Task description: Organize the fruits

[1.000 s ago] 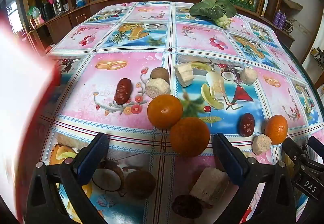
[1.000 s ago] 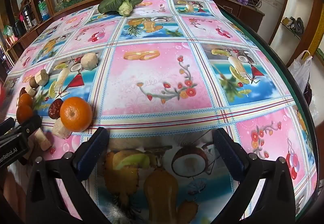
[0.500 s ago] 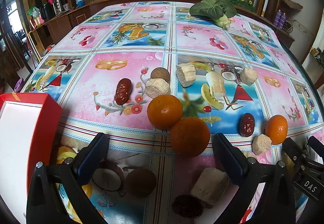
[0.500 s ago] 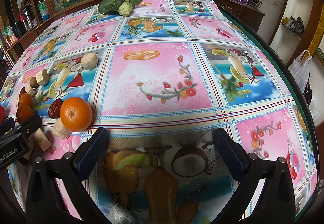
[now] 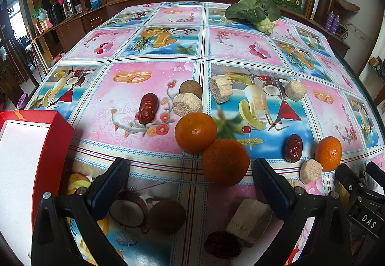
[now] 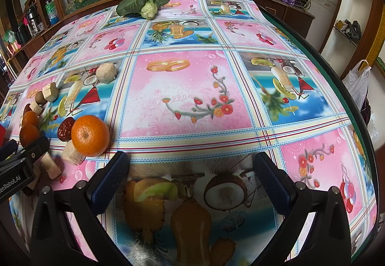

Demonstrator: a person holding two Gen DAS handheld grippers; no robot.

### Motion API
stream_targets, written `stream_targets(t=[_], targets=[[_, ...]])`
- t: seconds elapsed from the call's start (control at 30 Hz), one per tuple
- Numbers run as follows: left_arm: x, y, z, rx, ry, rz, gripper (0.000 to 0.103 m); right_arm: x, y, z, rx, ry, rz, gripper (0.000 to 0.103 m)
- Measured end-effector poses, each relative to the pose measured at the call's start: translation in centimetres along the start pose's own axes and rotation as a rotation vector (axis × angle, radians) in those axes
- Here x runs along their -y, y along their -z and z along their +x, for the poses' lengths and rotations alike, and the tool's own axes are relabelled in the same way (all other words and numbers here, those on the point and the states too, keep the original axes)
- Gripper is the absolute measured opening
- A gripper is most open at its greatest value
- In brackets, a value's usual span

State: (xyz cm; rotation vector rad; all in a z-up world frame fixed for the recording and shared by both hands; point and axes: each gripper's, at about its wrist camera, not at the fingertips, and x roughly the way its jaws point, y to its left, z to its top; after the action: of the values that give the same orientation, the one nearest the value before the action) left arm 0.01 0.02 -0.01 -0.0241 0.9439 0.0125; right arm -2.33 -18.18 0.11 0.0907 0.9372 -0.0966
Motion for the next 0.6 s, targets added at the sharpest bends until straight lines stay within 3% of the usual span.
stream_targets(t=[0.17, 0.3, 0.4, 0.6], targets=[[0.0, 0.0, 0.0, -0.001, 0.000, 0.000, 0.102, 0.1, -0.6, -0.2, -0.004, -0.040, -0.013, 0.103], [0.0, 0.3, -0.5, -0.024, 0.009, 0.020, 0.102, 0.9, -0.3, -4.6, 0.196, -0.112, 0.014, 0.103], [-0.7, 0.8, -3.5, 0.071, -0.033, 0.010, 0.101, 0.5, 0.7, -7.3, 0.311, -0.181, -0.009, 0.103], [-1.3, 1.3, -8.8, 0.210, -0.070, 0.044, 0.102, -1.3, 0.9, -8.4, 0.355, -0.229, -0.082, 0.103]])
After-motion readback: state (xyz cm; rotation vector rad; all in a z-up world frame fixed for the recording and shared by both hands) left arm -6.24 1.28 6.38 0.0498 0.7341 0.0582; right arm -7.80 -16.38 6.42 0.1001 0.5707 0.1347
